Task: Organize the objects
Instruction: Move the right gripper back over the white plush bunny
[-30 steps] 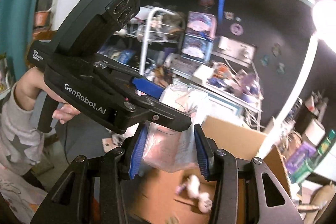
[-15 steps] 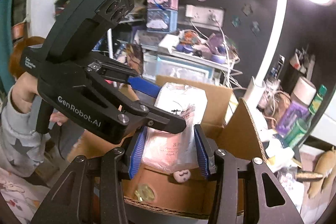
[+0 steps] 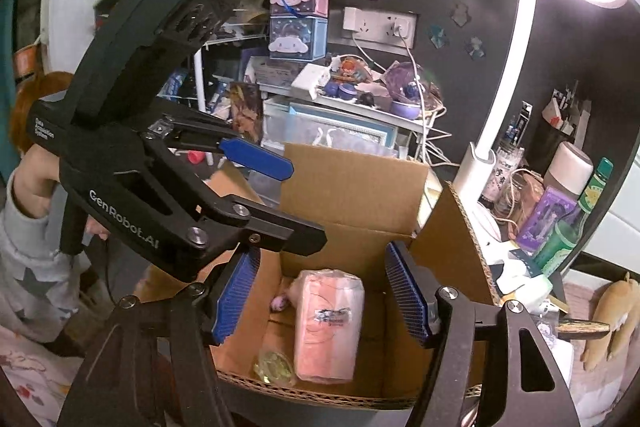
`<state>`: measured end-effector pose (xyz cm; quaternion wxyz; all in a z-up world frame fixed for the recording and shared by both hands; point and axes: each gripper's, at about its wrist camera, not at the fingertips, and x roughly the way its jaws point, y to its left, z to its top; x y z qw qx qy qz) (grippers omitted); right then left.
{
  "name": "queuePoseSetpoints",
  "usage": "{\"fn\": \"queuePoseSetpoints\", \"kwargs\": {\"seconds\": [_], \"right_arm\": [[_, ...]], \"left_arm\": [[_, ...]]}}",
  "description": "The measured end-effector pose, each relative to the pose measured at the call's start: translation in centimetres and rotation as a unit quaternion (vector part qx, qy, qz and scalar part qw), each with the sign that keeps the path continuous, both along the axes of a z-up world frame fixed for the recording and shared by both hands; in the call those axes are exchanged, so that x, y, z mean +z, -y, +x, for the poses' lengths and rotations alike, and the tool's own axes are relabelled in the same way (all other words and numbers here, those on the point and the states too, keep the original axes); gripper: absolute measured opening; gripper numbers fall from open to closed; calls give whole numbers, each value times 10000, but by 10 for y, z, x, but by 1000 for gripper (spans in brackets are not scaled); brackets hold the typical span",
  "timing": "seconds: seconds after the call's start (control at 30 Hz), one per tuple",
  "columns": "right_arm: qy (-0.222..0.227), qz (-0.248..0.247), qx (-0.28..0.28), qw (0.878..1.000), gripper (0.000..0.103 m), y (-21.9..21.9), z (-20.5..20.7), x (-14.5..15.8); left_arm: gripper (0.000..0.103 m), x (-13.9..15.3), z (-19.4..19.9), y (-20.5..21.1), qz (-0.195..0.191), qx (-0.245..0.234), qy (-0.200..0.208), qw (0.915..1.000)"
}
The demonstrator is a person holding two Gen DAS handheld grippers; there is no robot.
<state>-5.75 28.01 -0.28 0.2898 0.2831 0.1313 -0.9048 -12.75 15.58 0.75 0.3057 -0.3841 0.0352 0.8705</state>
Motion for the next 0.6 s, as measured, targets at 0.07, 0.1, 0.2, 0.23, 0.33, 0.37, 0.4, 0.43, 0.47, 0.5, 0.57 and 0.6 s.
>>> {"fn": "queuePoseSetpoints", "kwargs": {"seconds": [0.07, 0.1, 0.2, 0.23, 0.33, 0.37, 0.4, 0.43, 0.47, 0.5, 0.57, 0.6], "right_arm": [[-67, -34, 89, 9999, 62, 6, 5, 4], [-99, -55, 149, 9998, 62, 9, 6, 5], [-214, -146, 413, 9988, 62, 23, 17, 11], [-242, -169, 504, 9983, 62, 30, 21, 12], [-242, -240, 833, 9959, 62, 54, 32, 14], [-217, -253, 955, 9949, 62, 65, 35, 14], [-191, -251, 1077, 9937, 62, 75, 37, 13], [-166, -232, 1222, 9921, 62, 88, 41, 11], [-148, -210, 1321, 9909, 62, 98, 43, 9], [-111, -172, 1445, 9893, 62, 112, 45, 6], [4, -134, 1625, 9866, 62, 134, 46, -2], [84, -114, 1700, 9853, 62, 144, 45, -6]], "left_arm": [[78, 5, 6, 7, 9, 33, -86, 10000], [78, 8, 11, 14, 17, 67, -155, 9999], [78, 15, 26, 37, 101, 180, -323, 9993], [78, 17, 32, 46, 129, 233, -373, 9990], [79, 20, 50, 79, 207, 495, -515, 9972], [80, 19, 56, 90, 214, 602, -548, 9965], [82, 17, 63, 101, 206, 700, -568, 9957], [83, 14, 68, 112, 195, 796, -583, 9949], [83, 10, 75, 125, 191, 902, -579, 9940], [83, 7, 79, 134, 193, 974, -576, 9934], [83, -2, 91, 158, 219, 1196, -560, 9910], [83, -6, 96, 167, 237, 1286, -543, 9899]]}}
